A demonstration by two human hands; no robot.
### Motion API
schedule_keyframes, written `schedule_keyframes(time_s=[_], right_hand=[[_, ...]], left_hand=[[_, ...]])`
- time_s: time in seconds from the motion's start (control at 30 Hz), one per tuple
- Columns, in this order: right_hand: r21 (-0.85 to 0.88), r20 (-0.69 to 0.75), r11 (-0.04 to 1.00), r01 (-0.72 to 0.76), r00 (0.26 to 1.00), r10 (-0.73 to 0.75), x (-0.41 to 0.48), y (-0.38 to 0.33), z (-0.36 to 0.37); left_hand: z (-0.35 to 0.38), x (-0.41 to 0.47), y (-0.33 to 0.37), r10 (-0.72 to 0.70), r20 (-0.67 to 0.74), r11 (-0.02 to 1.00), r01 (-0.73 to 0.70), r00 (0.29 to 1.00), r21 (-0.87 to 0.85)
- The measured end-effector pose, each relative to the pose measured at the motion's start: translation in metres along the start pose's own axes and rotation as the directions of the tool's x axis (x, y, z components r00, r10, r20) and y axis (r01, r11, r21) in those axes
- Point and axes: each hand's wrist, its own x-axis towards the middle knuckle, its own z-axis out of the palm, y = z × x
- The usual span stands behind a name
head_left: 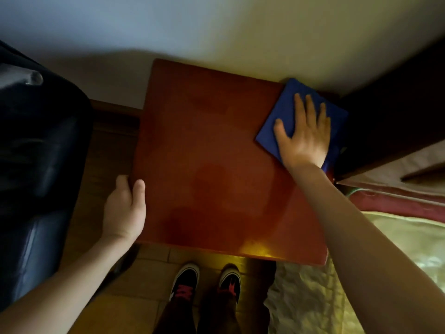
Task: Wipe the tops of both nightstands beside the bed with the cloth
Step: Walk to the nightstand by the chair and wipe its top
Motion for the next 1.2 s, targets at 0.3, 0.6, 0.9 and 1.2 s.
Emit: schedule_keyframes(time_s=[0.3,0.6,0.9,1.2], right_hand=[[0.02,0.085,0.933,0.358,0.93,-0.358,0.0,-0.17,0.018],[0.012,0.057,0.915,0.403,0.913,-0.403,0.008,-0.06,0.003],[0.044,0.005,0.998,0.036,0.999,-0.036,-0.006,-0.171,0.018],[-0.006,0.097,0.812,0.584,0.808,-0.581,-0.005,-0.23,0.031]], left_hand=[[-0.005,0.002,0.004,-0.037,0.032,0.999,0.037,0.999,0.01],[-0.005,0.003,0.003,-0.073,0.025,0.997,0.073,0.997,-0.006],[-0.008,0.001,0.008,-0.058,0.028,0.998,0.058,0.998,0.011],[-0.009,0.002,0.007,-0.053,0.032,0.998,0.052,0.998,0.027]])
